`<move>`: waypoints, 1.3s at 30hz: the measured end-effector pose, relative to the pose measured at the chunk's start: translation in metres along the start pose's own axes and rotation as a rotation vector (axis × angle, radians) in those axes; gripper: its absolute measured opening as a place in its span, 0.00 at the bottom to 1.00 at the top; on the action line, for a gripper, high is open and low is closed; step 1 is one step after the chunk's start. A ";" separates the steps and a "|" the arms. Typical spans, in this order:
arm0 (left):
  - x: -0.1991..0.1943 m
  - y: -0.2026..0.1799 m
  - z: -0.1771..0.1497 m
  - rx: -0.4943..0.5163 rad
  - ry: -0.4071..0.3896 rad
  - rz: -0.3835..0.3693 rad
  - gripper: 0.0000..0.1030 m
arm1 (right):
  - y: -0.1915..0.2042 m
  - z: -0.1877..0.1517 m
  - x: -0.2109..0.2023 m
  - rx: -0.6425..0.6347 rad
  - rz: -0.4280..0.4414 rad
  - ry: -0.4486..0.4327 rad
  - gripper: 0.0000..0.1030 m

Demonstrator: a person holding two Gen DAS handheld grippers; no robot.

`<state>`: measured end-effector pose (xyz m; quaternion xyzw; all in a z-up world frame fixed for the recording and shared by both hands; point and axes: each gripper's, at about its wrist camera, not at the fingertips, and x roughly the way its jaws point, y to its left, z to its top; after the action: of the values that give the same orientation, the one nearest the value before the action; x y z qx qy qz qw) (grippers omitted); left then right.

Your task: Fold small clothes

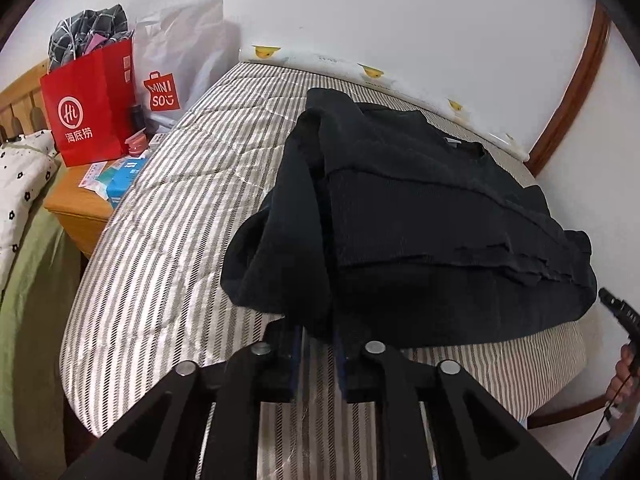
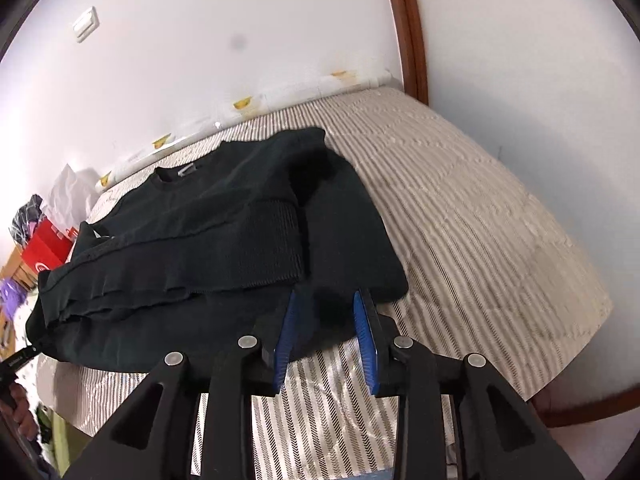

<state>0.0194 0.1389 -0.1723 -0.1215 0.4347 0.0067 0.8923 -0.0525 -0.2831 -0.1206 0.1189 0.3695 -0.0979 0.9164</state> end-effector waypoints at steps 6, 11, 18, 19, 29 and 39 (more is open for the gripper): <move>-0.026 -0.004 -0.017 0.074 -0.031 0.001 0.26 | 0.032 0.009 -0.008 -0.074 0.057 -0.038 0.31; -0.037 -0.015 -0.020 0.113 -0.058 -0.045 0.38 | 0.061 0.001 0.007 -0.131 0.125 -0.001 0.29; -0.014 -0.034 -0.009 0.143 -0.013 -0.081 0.18 | 0.087 -0.018 0.042 -0.213 0.121 0.108 0.13; -0.010 -0.037 -0.008 0.146 -0.005 -0.090 0.16 | 0.087 -0.019 0.047 -0.213 0.112 0.121 0.12; 0.034 -0.049 0.015 0.154 0.048 -0.067 0.12 | 0.084 -0.010 0.066 -0.229 0.090 0.132 0.05; 0.041 -0.046 0.060 0.105 -0.040 -0.078 0.12 | 0.091 0.029 0.082 -0.227 0.052 0.084 0.02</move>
<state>0.0965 0.1035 -0.1585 -0.0911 0.4113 -0.0487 0.9056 0.0482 -0.2123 -0.1445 0.0281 0.4132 -0.0265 0.9098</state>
